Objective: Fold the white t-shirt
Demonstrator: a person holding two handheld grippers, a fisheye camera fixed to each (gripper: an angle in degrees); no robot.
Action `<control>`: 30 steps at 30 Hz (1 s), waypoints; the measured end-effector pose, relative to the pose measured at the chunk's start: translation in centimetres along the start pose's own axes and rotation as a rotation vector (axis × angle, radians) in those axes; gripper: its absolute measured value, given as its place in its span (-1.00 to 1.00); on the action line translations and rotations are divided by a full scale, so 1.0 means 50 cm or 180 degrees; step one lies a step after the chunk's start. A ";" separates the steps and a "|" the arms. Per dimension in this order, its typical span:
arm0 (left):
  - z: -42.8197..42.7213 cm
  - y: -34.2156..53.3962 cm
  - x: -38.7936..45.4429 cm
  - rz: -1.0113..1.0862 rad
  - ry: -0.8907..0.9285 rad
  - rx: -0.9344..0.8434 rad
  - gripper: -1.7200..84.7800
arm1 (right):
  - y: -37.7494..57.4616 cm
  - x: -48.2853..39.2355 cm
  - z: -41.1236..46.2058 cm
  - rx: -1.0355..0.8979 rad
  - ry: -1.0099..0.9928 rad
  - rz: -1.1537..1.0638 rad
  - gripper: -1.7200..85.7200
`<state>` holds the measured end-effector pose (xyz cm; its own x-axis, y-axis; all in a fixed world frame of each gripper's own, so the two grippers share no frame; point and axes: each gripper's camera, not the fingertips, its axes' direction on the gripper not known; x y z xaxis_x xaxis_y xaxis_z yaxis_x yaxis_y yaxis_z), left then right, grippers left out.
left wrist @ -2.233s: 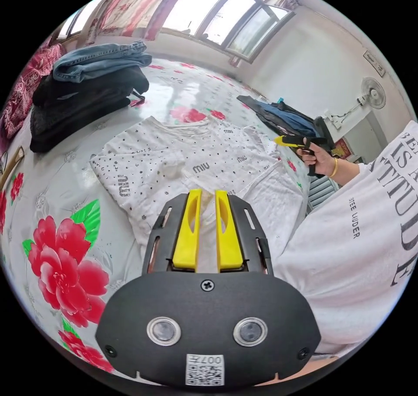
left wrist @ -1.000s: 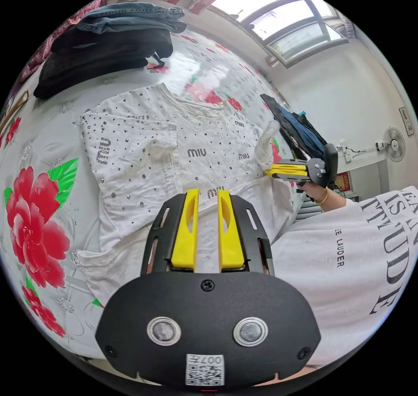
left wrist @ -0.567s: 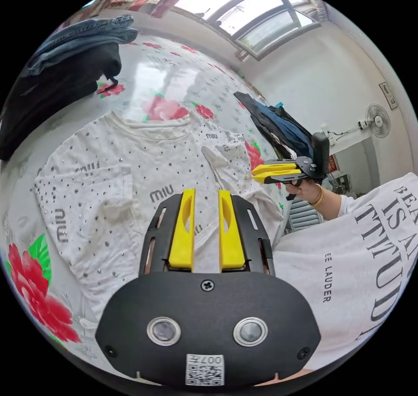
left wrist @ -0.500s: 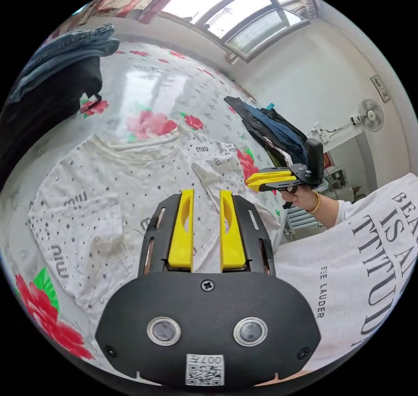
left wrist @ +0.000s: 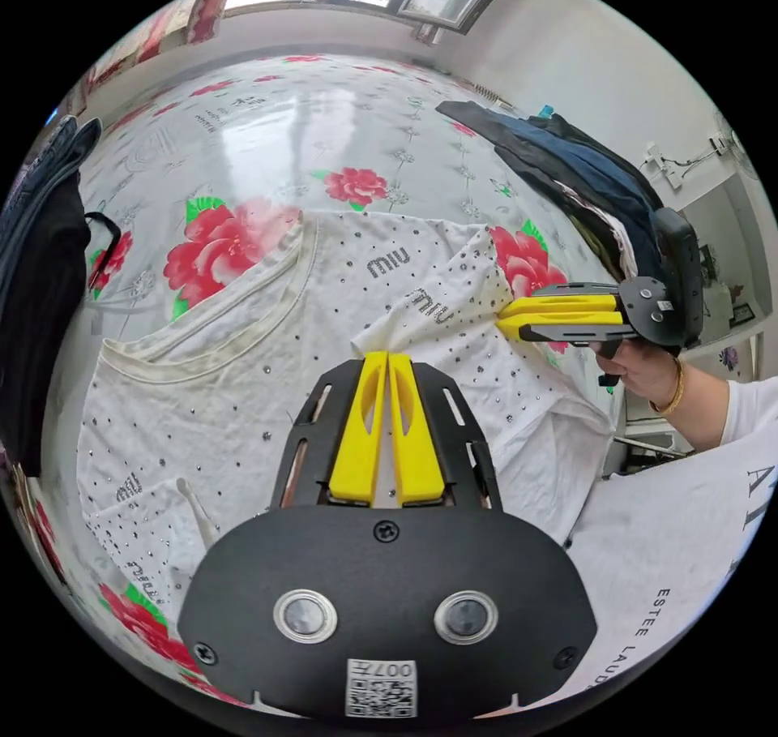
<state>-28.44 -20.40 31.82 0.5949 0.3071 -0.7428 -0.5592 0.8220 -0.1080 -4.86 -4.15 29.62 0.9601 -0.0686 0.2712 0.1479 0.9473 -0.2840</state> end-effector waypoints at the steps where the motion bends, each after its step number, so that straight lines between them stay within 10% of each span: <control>1: -0.014 0.023 -0.008 -0.0084 -0.0034 0.0021 -0.98 | -0.002 0.010 -0.001 -0.0031 -0.0068 0.0045 -0.89; 18: -0.307 0.731 -0.044 -0.2446 -0.0986 0.0024 -0.72 | 0.285 0.007 -0.163 -0.0455 -0.0725 0.0114 -0.80; 30: -0.311 0.664 -0.020 -0.1694 -0.0953 -0.0284 -0.90 | 0.288 0.078 -0.272 -0.0643 -0.0151 -0.0017 -0.96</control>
<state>-56.59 -0.87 18.69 0.9347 -0.0023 -0.3554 -0.1794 0.8602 -0.4773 4.26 4.95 14.10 0.9476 -0.0540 0.3150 0.2022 0.8646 -0.4600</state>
